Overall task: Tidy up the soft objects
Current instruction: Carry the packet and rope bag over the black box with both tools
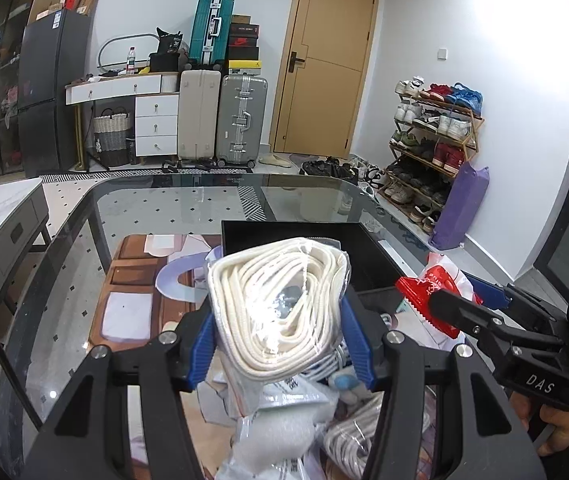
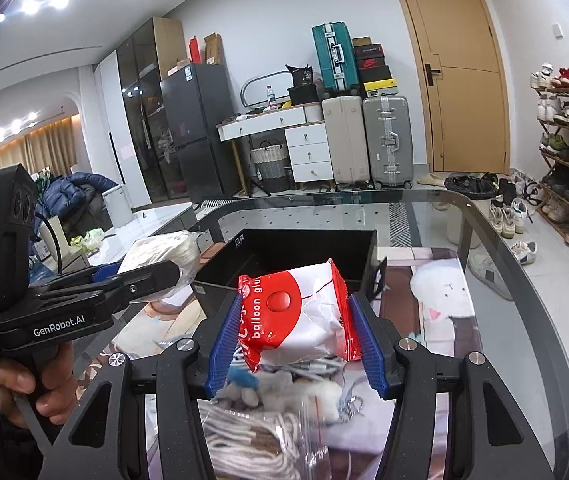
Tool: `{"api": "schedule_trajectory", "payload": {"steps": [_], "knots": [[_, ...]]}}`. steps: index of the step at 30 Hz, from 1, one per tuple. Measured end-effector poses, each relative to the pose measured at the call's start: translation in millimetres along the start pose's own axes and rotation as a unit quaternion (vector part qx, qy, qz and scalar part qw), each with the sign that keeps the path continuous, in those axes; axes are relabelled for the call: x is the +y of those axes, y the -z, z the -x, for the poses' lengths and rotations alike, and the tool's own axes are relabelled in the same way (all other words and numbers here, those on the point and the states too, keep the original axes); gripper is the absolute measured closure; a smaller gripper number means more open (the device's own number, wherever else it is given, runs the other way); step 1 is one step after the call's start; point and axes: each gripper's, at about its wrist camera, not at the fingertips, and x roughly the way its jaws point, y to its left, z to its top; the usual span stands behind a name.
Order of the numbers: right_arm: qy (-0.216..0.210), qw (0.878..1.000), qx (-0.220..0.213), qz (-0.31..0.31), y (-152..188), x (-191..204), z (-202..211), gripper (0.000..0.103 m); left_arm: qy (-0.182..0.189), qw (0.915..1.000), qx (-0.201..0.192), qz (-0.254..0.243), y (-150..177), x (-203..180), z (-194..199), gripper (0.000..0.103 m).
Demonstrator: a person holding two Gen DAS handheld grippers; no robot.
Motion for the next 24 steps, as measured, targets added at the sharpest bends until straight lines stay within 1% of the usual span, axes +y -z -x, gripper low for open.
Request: {"api": "schedule_trajectory", "payload": {"steps": [9,15,24], "knots": [[0.001,1.0,0.005,0.012,-20,-5,-17,0.048,0.001,1.0,0.003,0.003,-11,3,-15,0.048],[0.002,1.0,0.008,0.017,-34,-8,-30,0.048,-0.006,1.0,0.006,0.0,-19,5,-26,0.048],[0.003,1.0,0.022,0.014,-41,-18,-49,0.048,-0.015,0.9998,0.014,0.0,-24,7,-41,0.048]]}}
